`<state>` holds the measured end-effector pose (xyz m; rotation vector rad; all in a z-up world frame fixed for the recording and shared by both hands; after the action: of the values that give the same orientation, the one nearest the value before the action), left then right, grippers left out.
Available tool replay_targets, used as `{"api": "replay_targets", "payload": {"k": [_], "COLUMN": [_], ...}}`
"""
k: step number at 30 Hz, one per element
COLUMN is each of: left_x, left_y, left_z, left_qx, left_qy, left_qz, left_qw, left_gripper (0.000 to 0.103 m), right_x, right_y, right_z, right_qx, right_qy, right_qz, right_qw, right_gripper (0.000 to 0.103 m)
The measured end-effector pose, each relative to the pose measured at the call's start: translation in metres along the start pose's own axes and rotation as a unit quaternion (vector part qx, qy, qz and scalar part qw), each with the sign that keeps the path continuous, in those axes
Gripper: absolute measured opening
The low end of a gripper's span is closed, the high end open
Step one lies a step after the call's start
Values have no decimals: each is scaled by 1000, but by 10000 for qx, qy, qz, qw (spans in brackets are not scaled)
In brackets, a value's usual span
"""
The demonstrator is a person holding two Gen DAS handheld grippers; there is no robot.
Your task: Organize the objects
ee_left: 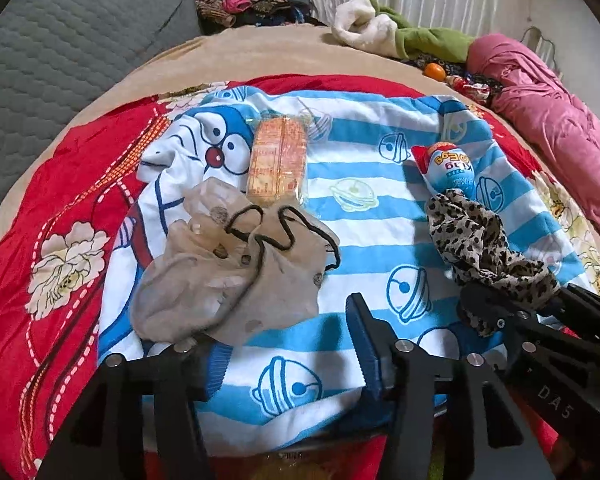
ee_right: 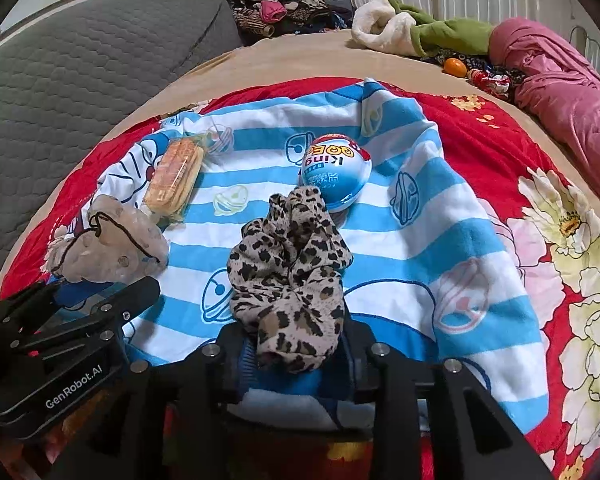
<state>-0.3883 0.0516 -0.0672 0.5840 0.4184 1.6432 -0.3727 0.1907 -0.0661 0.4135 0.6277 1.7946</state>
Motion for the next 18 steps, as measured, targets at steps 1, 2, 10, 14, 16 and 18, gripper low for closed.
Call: {"api": "replay_targets", "payload": {"k": [1, 2, 10, 14, 16, 18], "left_x": [0, 0, -1, -4, -6, -7], "left_y": [-1, -1, -5, -7, -8, -9], "left_z": [0, 1, 7, 9, 10, 12], "left_qx": [-16, -22, -15, -146, -182, -172], "left_qy": [22, 30, 182, 125, 89, 102], "left_qz": [-9, -10, -135, -118, -72, -61], "left_qw": [10000, 10000, 9997, 9997, 9998, 9998], "left_gripper": [59, 60, 75, 77, 77, 77], "right_x": [-1, -1, -3, -4, -4, -5], "right_y": [0, 0, -1, -2, -2, -3], "right_z": [1, 3, 14, 19, 22, 25], "right_qx": [3, 8, 45, 60, 70, 68], "right_qy": [-9, -18, -122, -175, -193, -223], "right_qz": [6, 7, 53, 74, 83, 103], "right_qw": [10000, 10000, 9999, 9998, 9998, 9997], "right_gripper": [37, 39, 54, 61, 65, 67]}}
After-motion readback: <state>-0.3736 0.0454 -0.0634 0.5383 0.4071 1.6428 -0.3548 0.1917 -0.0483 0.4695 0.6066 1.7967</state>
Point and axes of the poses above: each gripper's, at about its wrist camera, not at the fingertips, and z roughly against the way its jaws point, x to its right, y to its top, the point moved 2 cm from there along -z, roughly the way its jaws point, and after that the axes turned 10 degrees about z, right-handed, at the moved point
